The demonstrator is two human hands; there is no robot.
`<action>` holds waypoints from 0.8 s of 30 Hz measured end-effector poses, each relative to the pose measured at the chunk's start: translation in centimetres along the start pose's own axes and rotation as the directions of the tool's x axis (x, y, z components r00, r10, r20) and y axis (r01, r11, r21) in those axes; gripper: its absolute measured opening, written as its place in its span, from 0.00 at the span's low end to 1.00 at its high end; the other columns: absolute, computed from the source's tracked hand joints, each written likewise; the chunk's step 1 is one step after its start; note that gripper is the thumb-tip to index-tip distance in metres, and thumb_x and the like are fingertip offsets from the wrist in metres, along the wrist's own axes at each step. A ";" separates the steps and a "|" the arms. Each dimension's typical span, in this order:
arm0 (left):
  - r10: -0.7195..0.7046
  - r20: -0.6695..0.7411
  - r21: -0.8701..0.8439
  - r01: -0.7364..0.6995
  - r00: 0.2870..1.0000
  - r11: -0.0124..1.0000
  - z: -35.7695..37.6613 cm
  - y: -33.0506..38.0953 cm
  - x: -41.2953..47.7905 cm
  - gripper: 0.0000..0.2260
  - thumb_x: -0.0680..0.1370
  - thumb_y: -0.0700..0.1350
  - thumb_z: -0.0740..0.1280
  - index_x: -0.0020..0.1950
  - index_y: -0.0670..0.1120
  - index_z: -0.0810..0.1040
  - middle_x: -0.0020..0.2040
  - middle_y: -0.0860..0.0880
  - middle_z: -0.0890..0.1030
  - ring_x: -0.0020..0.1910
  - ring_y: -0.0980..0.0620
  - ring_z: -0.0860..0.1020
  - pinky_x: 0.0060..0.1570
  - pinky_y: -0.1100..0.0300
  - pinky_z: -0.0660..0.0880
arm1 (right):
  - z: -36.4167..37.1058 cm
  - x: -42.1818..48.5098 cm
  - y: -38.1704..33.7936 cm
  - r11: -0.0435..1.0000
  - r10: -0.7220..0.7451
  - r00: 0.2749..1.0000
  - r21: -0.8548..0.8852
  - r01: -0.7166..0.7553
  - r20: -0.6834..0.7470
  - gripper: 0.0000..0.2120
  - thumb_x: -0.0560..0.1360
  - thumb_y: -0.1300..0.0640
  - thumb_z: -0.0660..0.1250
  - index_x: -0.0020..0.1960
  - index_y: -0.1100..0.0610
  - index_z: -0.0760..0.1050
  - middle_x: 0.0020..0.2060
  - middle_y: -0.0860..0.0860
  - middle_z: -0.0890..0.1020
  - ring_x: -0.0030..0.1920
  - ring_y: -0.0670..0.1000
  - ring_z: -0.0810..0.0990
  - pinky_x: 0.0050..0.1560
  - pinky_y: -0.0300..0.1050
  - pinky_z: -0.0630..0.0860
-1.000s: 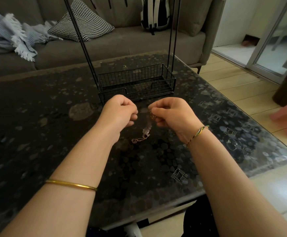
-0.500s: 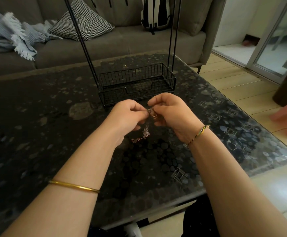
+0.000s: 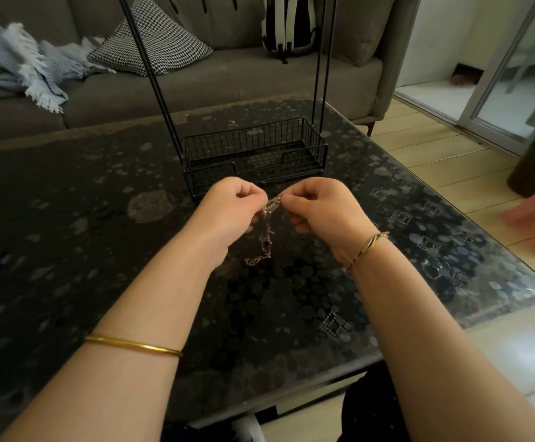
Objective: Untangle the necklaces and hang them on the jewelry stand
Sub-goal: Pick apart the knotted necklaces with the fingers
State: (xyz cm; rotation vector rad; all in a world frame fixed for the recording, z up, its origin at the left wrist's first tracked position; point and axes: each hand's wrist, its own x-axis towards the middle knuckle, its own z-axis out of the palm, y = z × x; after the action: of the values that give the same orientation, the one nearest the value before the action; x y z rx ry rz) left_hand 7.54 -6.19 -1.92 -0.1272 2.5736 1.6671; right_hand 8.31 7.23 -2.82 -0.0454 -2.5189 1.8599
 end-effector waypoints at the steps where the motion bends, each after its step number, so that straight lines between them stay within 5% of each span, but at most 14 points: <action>1: -0.006 0.021 -0.001 0.006 1.000 1.000 0.0 0.0 0.0 0.04 0.80 0.42 0.65 0.48 0.49 0.78 0.46 0.50 0.79 0.45 0.54 0.77 0.46 0.59 0.76 | 0.0 0.1 0.0 0.999 0.013 1.000 0.030 -0.013 -0.008 0.05 0.78 0.61 0.64 0.46 0.59 0.78 0.36 0.50 0.77 0.36 0.45 0.75 0.37 0.38 0.75; 10: 0.017 0.054 0.107 -0.023 0.998 0.994 0.2 0.0 -0.3 0.08 0.77 0.38 0.67 0.42 0.51 0.78 0.45 0.49 0.80 0.47 0.52 0.78 0.51 0.53 0.78 | 0.1 0.3 0.1 0.982 0.087 0.995 0.166 -0.092 0.039 0.09 0.79 0.65 0.60 0.43 0.56 0.75 0.36 0.51 0.77 0.34 0.45 0.75 0.34 0.38 0.75; 15: 0.020 0.005 0.002 -0.020 1.000 1.000 0.3 0.0 -0.2 0.06 0.79 0.39 0.64 0.46 0.49 0.77 0.46 0.49 0.80 0.46 0.54 0.79 0.44 0.60 0.79 | 0.0 -0.1 -0.1 0.980 0.078 0.988 0.169 -0.101 0.136 0.09 0.78 0.63 0.63 0.42 0.57 0.78 0.32 0.50 0.77 0.32 0.43 0.74 0.33 0.35 0.75; 19: 0.055 -0.012 -0.009 -0.055 0.998 0.998 0.1 0.0 -0.1 0.05 0.79 0.39 0.65 0.47 0.49 0.77 0.44 0.50 0.79 0.42 0.55 0.78 0.38 0.63 0.76 | 0.2 -0.2 -0.2 0.994 0.047 0.995 0.094 -0.056 0.091 0.05 0.74 0.59 0.69 0.40 0.58 0.79 0.31 0.50 0.77 0.31 0.44 0.74 0.33 0.35 0.75; 24: 0.042 0.016 -0.013 -0.042 0.999 0.999 -0.1 -0.2 -0.2 0.08 0.78 0.36 0.66 0.47 0.49 0.77 0.46 0.47 0.81 0.45 0.53 0.80 0.38 0.64 0.75 | 0.3 0.0 -0.1 0.992 0.071 0.995 0.101 -0.077 0.065 0.04 0.76 0.62 0.66 0.42 0.58 0.76 0.33 0.51 0.76 0.33 0.45 0.73 0.34 0.36 0.74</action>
State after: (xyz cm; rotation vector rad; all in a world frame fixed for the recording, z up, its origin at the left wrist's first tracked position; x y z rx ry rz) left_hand 7.76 -6.35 -2.03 -0.0603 2.5725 1.6911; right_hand 8.32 6.96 -2.81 -0.0838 -2.4882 2.0474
